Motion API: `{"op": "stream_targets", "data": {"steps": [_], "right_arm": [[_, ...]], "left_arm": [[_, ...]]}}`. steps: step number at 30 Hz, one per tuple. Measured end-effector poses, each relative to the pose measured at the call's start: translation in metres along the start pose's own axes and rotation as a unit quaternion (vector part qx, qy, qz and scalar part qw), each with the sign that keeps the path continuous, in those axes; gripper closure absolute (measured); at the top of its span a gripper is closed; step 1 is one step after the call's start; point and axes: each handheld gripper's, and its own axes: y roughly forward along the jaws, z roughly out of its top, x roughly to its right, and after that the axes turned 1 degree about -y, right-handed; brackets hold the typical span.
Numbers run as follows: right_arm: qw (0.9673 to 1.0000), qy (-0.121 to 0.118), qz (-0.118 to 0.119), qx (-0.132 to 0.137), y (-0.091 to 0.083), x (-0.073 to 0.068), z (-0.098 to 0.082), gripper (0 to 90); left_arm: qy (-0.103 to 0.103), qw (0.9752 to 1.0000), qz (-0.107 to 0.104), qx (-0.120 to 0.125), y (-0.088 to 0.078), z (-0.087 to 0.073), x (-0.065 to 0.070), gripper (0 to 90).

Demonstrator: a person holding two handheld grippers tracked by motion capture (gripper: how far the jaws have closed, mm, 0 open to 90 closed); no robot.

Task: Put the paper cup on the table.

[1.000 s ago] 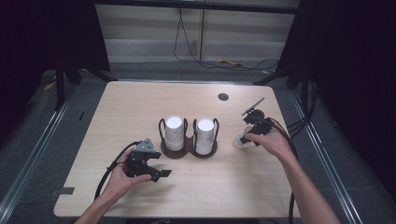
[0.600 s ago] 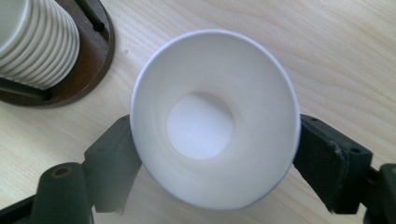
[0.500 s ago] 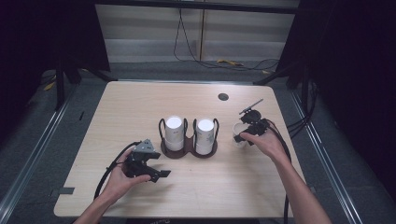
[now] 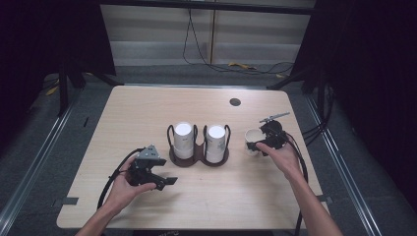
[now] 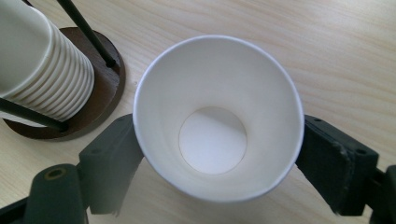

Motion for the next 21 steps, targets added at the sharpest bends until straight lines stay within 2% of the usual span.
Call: {"op": "stream_targets", "data": {"steps": [5,10,14,19,21], "right_arm": [[0.9998,0.012,0.007,0.016,0.000,-0.001,-0.010,17.1],[0.9993,0.016,0.004,0.033,-0.005,-0.002,-0.020,19.0],[0.9980,0.028,0.013,0.055,-0.012,-0.001,-0.029,18.6],[0.9964,0.041,0.011,0.074,-0.021,0.000,-0.040,17.4],[0.9947,0.048,0.012,0.090,-0.026,0.000,-0.045,17.5]], "left_arm": [[-0.012,0.9998,0.010,0.014,-0.005,0.000,-0.005,17.3],[-0.010,0.9999,0.007,0.009,-0.004,-0.001,-0.005,19.2],[-0.021,0.9997,0.006,0.010,-0.004,-0.001,-0.005,19.6],[-0.035,0.9993,0.010,0.008,-0.004,-0.003,-0.007,18.1],[-0.039,0.9992,0.012,0.008,-0.004,-0.004,-0.007,18.1]]}}
